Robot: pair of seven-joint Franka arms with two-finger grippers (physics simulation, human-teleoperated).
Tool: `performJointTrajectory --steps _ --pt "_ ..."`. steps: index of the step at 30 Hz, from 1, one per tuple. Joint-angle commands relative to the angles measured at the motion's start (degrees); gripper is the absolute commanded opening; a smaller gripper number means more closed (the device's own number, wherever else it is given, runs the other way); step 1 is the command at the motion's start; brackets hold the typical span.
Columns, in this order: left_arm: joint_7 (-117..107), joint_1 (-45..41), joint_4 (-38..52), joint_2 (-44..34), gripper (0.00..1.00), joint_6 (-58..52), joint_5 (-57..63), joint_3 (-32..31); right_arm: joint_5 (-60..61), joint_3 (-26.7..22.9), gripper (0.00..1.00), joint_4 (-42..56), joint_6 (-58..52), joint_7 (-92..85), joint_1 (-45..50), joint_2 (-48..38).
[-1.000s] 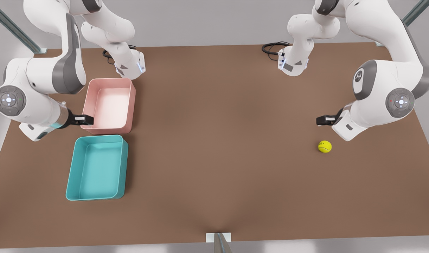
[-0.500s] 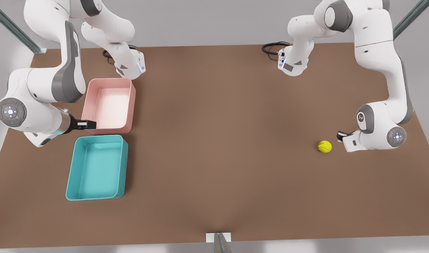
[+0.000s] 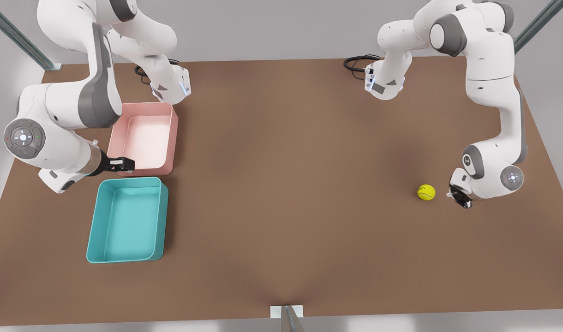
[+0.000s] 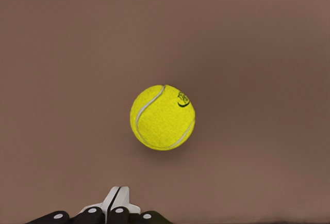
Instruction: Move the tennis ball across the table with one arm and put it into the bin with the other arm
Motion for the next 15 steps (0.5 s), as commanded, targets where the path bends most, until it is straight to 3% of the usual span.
performJointTrajectory --steps 1,15 --pt "35.0 -0.2 -1.2 0.4 0.21 5.5 0.2 0.0 0.0 0.0 1.00 0.0 0.1 0.3 0.0 0.0" --pt "17.6 -0.5 -7.7 0.8 0.21 11.0 -0.1 -0.1 -0.2 0.0 1.00 -0.1 0.3 0.2 0.0 0.6"
